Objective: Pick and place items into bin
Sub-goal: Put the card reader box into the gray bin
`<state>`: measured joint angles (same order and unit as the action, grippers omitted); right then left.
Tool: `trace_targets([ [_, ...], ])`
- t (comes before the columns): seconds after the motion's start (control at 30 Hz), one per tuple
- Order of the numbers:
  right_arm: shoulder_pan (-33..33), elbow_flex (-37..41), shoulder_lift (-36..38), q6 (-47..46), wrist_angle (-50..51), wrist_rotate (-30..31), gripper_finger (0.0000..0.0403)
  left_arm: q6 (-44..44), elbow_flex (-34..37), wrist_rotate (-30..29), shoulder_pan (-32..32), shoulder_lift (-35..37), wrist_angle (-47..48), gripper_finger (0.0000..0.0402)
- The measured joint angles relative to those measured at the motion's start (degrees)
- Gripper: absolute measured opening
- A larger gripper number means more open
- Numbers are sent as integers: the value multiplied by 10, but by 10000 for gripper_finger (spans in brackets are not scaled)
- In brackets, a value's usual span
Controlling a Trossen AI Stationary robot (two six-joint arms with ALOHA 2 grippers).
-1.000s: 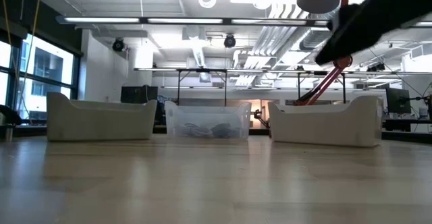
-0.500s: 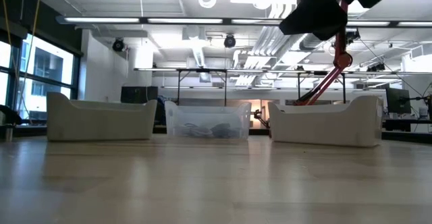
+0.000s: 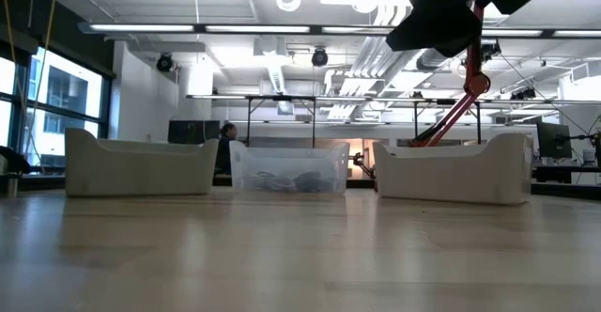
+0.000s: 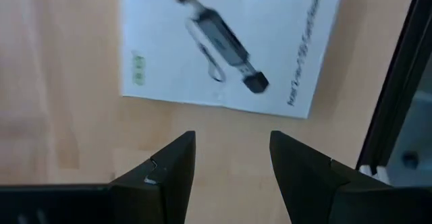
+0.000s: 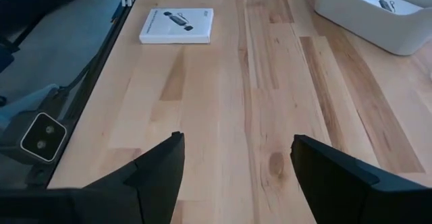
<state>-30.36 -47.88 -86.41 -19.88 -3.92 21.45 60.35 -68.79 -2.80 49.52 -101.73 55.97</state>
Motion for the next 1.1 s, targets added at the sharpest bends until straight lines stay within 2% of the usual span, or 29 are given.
trace_targets([
  [0.1,2,0,0,-2,0,0,259,-29,0,20,0,-23,-12,179],
  [0.3,3,0,0,-8,1,-2,259,-14,0,23,0,-48,-26,179],
  [0.57,2,0,0,-12,3,-2,259,-13,0,58,0,-82,-51,179],
  [0.8,2,0,0,-17,3,-2,259,16,0,21,-11,-83,-65,179],
  [1.1,2,0,0,-22,5,-2,259,-48,0,-33,-66,-83,-67,179],
])
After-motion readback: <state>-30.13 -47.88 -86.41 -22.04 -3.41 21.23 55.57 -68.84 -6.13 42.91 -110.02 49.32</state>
